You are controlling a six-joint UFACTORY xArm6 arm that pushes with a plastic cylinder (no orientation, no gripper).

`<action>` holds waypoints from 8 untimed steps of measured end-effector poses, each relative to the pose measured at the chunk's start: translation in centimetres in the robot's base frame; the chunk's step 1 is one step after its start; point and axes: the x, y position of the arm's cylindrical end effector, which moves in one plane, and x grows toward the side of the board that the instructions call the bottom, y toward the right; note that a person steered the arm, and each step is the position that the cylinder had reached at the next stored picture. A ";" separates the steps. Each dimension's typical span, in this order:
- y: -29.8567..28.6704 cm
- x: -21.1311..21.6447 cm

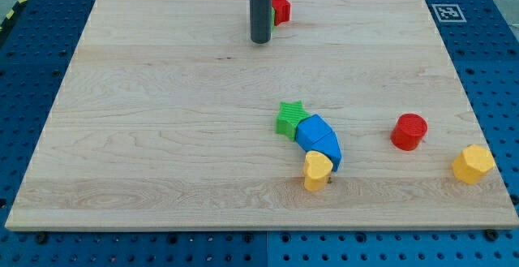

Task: Separate the blue cube and green star from the group of blocks

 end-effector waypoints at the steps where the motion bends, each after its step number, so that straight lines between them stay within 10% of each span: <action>1: -0.2 -1.9; 5: 3.0 5.1; 8: 16.9 14.9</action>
